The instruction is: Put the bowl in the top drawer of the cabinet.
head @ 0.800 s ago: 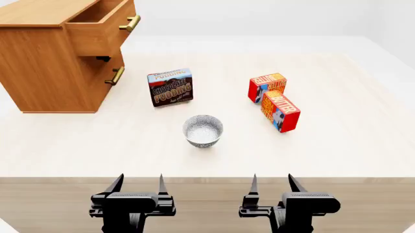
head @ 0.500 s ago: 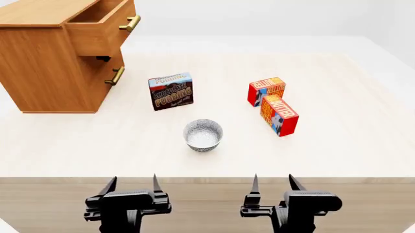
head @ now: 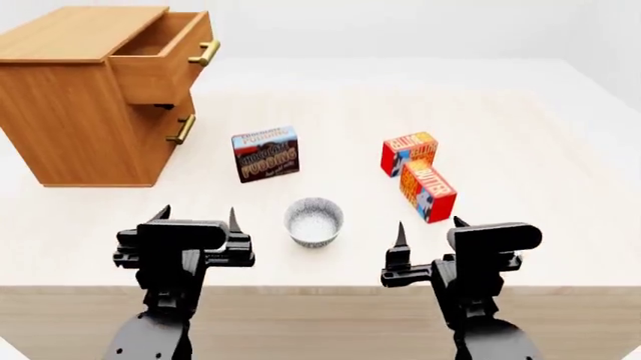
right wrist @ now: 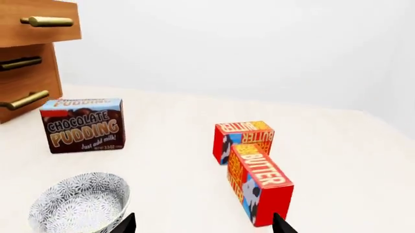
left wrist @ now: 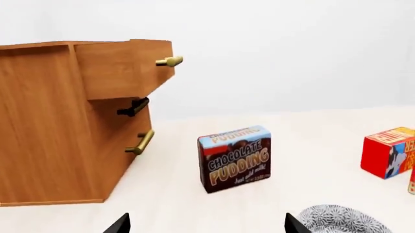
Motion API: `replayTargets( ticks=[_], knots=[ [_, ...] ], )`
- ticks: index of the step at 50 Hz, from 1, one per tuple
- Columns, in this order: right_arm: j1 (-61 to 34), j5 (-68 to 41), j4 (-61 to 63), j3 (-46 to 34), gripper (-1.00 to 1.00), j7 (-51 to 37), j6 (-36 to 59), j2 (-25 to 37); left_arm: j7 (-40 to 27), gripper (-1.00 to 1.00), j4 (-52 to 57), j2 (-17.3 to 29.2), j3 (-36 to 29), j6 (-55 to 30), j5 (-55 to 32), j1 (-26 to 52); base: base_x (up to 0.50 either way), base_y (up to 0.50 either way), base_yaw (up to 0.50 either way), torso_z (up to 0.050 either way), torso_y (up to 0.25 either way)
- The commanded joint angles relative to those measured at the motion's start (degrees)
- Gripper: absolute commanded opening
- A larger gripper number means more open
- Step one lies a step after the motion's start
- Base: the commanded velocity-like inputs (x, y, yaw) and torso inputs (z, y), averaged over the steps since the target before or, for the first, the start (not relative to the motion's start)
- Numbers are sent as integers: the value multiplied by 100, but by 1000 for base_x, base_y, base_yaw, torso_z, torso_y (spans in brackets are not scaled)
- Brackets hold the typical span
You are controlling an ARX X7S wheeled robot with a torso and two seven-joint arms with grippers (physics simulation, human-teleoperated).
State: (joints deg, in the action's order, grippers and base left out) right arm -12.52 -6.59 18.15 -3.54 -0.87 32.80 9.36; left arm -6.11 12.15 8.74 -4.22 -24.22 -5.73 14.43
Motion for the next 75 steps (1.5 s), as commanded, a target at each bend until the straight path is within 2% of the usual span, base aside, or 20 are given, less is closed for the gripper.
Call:
replayTargets(
  ticks=[1, 8, 16, 18, 26, 31, 35, 48, 64, 75],
  knots=[
    [-1283, -203, 713, -56, 100, 94, 1937, 313, 249, 100, 432, 361, -21, -1688, -263, 1346, 0, 0, 0, 47, 0],
    [-2128, -142, 436, -281, 100, 49, 2463, 309, 461, 100, 226, 439, 17, -2584, -519, 2415, 0, 0, 0, 47, 0],
    [-3016, -156, 362, -226, 100, 37, 3163, 416, 501, 100, -41, 504, -11, -3154, -579, 3542, 0, 0, 0, 47, 0],
    [-3139, -159, 366, -212, 100, 44, 3235, 452, 597, 100, 48, 588, -163, -3147, -563, 3674, 66, 74, 0, 47, 0],
    [-3288, -71, 716, -454, 100, -4, 3412, 607, 616, 100, 124, 581, -176, -4034, -703, 4408, 271, 356, 0, 17, 0],
    [-3367, -80, 1090, -438, 100, -25, 3701, 676, 702, 100, 146, 594, -35, -4317, -852, 4646, 391, 394, 0, 0, 0],
    [-3389, -28, 1152, -528, 100, -60, 3717, 755, 753, 100, -9, 693, -264, -4219, -776, 4759, 465, 291, 0, 0, 0],
    [-3845, -75, 468, -553, 100, 49, 3555, 760, 736, 100, -941, 618, -248, -4501, -769, 5511, 500, 110, 0, 0, 0],
    [-4236, -250, 597, -480, 100, 165, 4045, 764, 783, 100, -1298, 573, -413, -4549, -800, 5596, 500, 2, 0, 0, 1],
    [-4152, -218, 610, -566, 100, 145, 3900, 848, 788, 100, -1661, 659, -579, -4381, -707, 5643, 500, 0, 0, 0, 1]
  ],
)
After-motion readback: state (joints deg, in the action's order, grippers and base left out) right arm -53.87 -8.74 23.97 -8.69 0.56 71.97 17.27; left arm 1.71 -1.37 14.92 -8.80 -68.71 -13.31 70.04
